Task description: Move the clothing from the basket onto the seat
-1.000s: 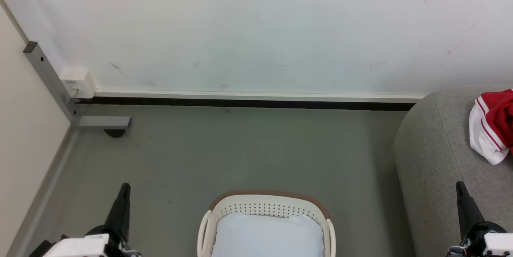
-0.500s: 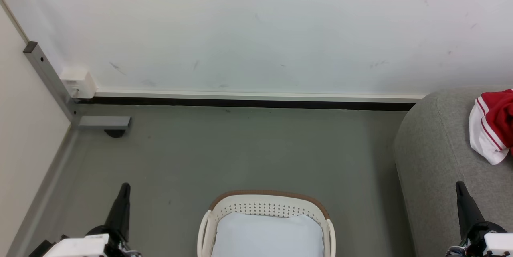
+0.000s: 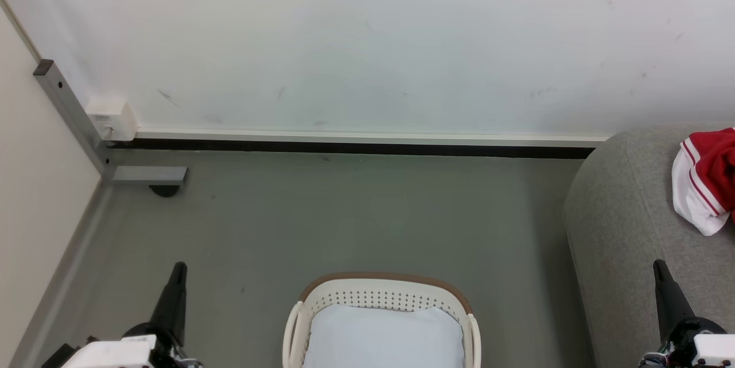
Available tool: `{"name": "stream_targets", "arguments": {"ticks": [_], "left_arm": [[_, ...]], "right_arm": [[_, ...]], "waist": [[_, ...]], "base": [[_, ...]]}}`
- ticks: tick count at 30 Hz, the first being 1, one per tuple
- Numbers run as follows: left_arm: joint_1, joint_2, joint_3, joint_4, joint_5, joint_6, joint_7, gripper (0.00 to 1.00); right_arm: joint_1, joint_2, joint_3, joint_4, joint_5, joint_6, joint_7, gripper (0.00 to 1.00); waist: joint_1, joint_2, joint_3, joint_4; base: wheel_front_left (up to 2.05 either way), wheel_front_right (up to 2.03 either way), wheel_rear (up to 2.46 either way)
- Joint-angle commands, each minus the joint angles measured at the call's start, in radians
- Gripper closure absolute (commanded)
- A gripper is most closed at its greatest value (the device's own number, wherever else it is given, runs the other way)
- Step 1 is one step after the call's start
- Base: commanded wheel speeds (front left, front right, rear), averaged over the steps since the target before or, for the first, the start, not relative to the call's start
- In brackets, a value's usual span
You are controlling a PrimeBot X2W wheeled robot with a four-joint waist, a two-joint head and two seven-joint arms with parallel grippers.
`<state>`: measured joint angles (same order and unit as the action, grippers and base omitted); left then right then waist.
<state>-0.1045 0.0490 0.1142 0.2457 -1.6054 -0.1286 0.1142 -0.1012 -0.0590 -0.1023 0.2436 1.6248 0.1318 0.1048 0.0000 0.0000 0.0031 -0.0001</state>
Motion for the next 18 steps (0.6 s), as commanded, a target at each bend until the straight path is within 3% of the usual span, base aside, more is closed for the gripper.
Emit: {"name": "stream_targets", "arguments": {"ticks": [1,18], "left_arm": [[-0.009,0.002,0.002,0.000,-0.014,-0.005,0.004,1.00],[-0.009,0.002,0.002,0.000,-0.014,-0.005,0.004,1.00]], "right_arm": [[-0.012,0.001,-0.003,0.002,-0.006,-0.002,0.004,1.00],[-0.013,0.003,-0.006,0.002,-0.007,-0.002,0.007,1.00]], "waist": [[0.0000,0.0000,0.000,0.000],[0.0000,0.0000,0.000,0.000]], "base": [[0.00,0.00,0.00],[0.00,0.00,0.00]]}}
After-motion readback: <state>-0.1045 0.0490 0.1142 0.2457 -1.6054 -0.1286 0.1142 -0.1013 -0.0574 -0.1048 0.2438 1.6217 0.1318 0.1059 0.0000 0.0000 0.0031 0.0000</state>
